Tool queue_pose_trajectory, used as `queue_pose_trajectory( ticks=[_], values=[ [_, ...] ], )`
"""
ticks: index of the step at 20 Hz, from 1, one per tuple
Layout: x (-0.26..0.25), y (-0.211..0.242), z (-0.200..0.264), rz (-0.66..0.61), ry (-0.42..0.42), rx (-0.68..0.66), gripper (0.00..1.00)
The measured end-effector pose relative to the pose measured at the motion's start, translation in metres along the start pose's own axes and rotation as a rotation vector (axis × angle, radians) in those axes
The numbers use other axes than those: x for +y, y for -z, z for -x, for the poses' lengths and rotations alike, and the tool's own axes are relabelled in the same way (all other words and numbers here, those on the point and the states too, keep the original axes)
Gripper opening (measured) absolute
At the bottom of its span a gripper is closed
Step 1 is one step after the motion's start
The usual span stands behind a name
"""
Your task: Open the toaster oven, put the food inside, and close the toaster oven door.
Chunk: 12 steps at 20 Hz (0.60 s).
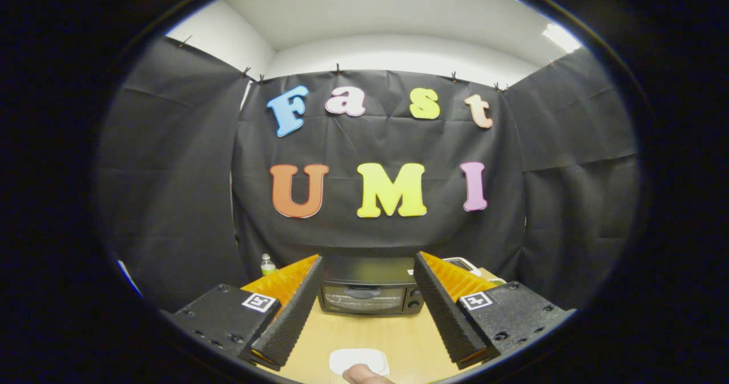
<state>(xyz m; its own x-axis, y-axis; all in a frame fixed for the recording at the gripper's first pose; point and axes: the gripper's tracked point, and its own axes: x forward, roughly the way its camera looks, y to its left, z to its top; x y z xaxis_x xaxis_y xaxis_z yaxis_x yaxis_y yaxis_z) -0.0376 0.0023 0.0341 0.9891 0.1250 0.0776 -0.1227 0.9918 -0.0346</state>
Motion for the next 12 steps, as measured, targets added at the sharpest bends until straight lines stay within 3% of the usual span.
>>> queue_pose_trajectory(
  ticks=[1, 4, 8, 12],
  values=[
    [0.001, 0.001, 0.005, 0.008, -0.03, 0.011, 1.0],
    [-0.019, 0.0, 0.017, -0.037, -0.014, 0.013, 1.0],
    [-0.036, 0.021, 0.031, -0.005, 0.009, 0.02, 1.0],
    [-0.028, 0.036, 0.038, -0.005, -0.031, 0.047, 1.0]
  ],
)
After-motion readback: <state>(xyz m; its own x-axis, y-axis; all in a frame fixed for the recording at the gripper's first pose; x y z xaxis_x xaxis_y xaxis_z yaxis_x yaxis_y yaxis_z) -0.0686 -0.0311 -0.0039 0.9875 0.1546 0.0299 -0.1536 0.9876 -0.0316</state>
